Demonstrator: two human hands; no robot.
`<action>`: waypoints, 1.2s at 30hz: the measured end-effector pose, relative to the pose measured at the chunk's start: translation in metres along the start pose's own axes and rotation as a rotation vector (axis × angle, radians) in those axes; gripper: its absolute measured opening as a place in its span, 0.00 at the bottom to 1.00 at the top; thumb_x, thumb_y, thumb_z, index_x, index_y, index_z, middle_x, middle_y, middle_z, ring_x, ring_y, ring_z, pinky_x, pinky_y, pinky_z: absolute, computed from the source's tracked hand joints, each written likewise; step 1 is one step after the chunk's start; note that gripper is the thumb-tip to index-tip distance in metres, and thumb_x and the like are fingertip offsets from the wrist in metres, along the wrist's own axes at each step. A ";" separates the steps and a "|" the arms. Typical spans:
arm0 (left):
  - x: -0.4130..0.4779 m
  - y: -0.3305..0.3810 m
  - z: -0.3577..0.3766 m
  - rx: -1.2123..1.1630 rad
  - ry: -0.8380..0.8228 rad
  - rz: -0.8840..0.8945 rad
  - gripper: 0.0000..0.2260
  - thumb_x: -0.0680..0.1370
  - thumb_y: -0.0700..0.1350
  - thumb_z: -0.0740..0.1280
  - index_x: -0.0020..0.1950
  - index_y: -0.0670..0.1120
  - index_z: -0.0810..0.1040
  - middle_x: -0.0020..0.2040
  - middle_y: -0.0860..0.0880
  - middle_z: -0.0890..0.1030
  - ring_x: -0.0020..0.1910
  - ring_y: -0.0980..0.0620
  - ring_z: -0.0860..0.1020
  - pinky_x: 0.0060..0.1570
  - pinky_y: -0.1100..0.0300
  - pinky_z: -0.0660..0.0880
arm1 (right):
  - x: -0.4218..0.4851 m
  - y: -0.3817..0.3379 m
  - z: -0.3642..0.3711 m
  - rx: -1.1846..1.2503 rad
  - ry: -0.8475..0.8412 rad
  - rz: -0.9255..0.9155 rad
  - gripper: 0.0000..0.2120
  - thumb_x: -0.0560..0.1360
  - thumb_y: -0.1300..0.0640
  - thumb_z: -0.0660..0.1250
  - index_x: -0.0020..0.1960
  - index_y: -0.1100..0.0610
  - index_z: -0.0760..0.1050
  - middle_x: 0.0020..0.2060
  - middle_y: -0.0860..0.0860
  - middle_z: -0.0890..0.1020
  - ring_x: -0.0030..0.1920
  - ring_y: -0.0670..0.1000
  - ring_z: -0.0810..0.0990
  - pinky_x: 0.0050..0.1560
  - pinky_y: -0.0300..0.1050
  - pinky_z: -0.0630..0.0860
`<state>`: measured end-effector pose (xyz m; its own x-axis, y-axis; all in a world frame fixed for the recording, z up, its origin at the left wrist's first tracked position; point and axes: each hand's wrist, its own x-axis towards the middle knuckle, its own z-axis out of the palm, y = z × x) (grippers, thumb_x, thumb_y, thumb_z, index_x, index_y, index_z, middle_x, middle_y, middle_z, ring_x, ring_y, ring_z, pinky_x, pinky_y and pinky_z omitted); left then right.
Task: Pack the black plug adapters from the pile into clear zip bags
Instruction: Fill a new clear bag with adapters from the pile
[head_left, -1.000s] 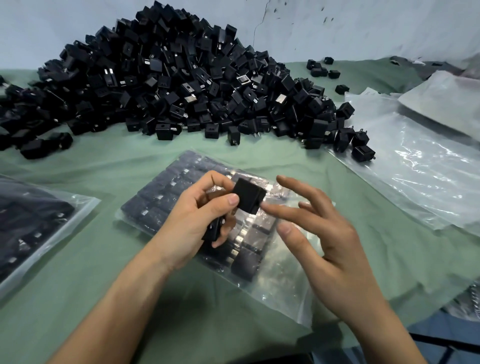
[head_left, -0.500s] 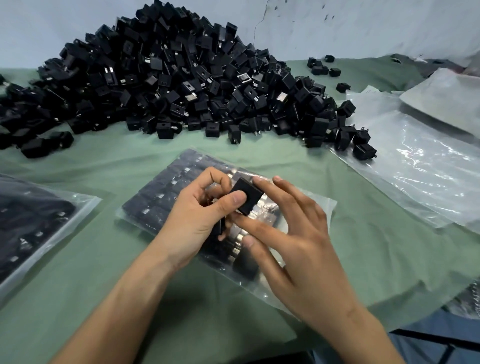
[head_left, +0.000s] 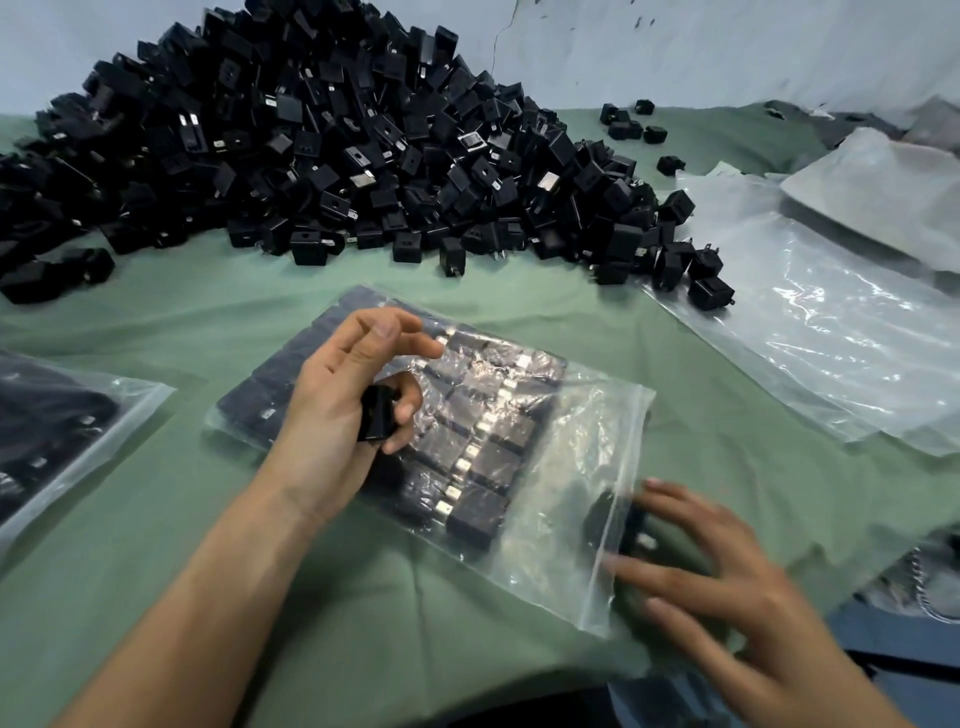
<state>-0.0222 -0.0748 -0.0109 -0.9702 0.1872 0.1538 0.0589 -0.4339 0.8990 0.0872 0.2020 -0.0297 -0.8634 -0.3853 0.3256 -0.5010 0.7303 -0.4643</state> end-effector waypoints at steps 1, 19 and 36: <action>-0.001 0.000 0.000 0.005 -0.002 0.000 0.18 0.67 0.61 0.75 0.47 0.50 0.79 0.45 0.50 0.81 0.26 0.57 0.69 0.22 0.68 0.65 | 0.005 -0.004 0.005 -0.005 -0.035 -0.049 0.15 0.79 0.43 0.57 0.60 0.42 0.78 0.68 0.50 0.72 0.71 0.50 0.67 0.64 0.44 0.66; -0.001 0.002 0.002 0.006 0.041 -0.046 0.10 0.75 0.52 0.65 0.50 0.46 0.75 0.42 0.50 0.80 0.25 0.56 0.69 0.21 0.67 0.64 | 0.029 0.011 -0.012 0.345 -0.313 -0.089 0.17 0.76 0.59 0.61 0.63 0.55 0.77 0.69 0.46 0.72 0.74 0.52 0.62 0.73 0.54 0.55; -0.003 0.003 0.001 -0.090 -0.039 -0.054 0.16 0.59 0.33 0.60 0.45 0.45 0.74 0.49 0.47 0.80 0.41 0.52 0.78 0.39 0.59 0.76 | 0.037 0.022 -0.027 0.352 0.066 0.066 0.10 0.71 0.65 0.63 0.42 0.59 0.83 0.44 0.48 0.85 0.53 0.49 0.82 0.55 0.51 0.75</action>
<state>-0.0187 -0.0761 -0.0082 -0.9615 0.2456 0.1230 -0.0168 -0.4994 0.8662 0.0460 0.2189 -0.0052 -0.8945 -0.2988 0.3326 -0.4442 0.5090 -0.7373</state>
